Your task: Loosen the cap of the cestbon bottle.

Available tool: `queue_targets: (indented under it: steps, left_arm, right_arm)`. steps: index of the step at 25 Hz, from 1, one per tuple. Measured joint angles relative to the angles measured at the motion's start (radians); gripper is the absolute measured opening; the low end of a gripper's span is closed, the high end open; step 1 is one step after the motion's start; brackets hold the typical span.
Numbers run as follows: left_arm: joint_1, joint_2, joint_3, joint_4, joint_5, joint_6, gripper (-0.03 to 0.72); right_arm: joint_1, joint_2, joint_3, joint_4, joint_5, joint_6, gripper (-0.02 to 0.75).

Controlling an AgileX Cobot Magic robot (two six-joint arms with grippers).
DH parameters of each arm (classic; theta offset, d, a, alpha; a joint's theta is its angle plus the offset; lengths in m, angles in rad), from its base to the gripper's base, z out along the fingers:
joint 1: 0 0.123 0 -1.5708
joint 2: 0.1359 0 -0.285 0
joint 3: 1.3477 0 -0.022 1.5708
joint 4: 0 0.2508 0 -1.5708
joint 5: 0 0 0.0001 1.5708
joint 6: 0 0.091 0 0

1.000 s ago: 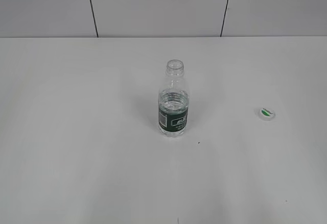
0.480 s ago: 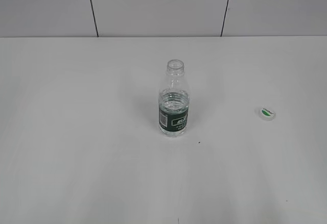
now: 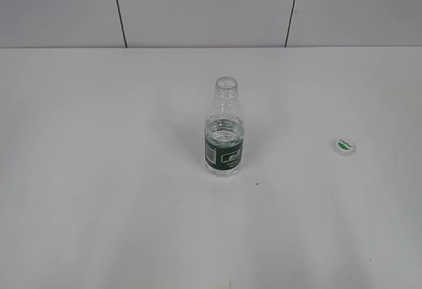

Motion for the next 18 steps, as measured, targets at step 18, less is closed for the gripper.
queue_targets:
  steps: [18]
  left_arm:
    - [0.0, 0.0, 0.0, -0.011, -0.003, -0.002, 0.361]
  right_arm:
    - [0.0, 0.0, 0.0, 0.001, -0.001, 0.0, 0.589]
